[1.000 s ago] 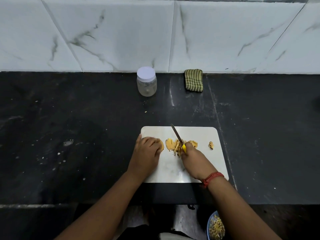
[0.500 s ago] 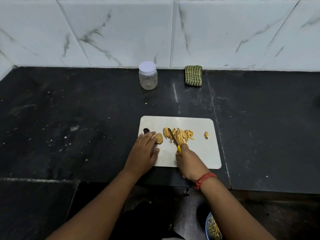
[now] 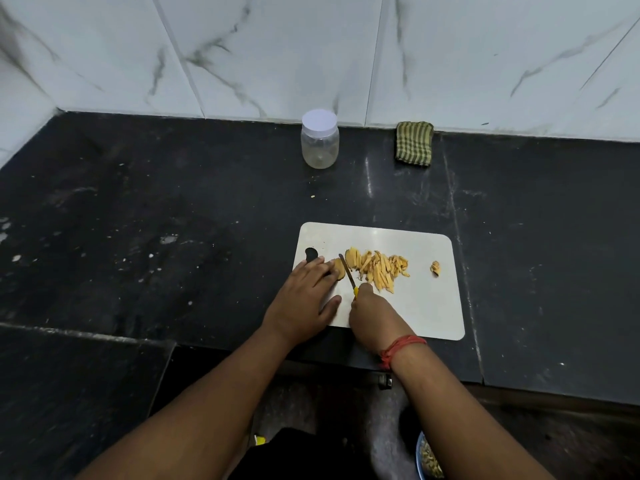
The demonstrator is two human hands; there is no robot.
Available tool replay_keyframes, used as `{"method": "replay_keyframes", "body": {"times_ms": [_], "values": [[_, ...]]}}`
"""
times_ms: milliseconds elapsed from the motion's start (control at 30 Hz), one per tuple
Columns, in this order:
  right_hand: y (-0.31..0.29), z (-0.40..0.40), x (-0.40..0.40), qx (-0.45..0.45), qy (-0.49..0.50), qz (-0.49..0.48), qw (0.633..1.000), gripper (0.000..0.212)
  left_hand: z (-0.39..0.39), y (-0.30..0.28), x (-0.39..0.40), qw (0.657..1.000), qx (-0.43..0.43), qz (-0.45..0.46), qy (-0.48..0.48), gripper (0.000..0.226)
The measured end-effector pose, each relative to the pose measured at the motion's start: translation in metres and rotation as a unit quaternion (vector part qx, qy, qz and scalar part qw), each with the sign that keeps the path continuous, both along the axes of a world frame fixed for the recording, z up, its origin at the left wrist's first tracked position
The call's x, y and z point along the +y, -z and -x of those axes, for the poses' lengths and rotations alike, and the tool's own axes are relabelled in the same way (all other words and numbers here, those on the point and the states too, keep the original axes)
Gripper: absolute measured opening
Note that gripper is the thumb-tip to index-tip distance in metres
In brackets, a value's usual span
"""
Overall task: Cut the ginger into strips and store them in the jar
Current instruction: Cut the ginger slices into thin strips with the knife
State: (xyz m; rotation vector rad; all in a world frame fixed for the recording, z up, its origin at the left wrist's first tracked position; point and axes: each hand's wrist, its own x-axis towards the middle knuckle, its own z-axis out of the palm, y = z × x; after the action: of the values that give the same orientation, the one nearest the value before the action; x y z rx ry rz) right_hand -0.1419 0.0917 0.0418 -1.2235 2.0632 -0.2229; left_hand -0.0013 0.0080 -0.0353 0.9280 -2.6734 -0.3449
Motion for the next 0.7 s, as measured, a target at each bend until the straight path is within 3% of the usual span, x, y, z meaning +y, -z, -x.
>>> {"method": "replay_keyframes", "body": {"times_ms": [367, 600, 700], "values": [[0.002, -0.012, 0.008, 0.034, -0.024, -0.074, 0.996, 0.035, -0.001, 0.0, 0.002, 0.999, -0.012, 0.032, -0.016, 0.048], [0.006, -0.012, 0.006, 0.083, -0.028, -0.065, 0.994, 0.044, -0.001, 0.0, 0.002, 0.999, -0.018, 0.025, -0.021, 0.048], [0.011, -0.02, 0.028, 0.067, -0.021, -0.079, 0.994, 0.038, -0.001, 0.001, 0.002, 0.999, -0.015, 0.017, -0.024, 0.048]]}}
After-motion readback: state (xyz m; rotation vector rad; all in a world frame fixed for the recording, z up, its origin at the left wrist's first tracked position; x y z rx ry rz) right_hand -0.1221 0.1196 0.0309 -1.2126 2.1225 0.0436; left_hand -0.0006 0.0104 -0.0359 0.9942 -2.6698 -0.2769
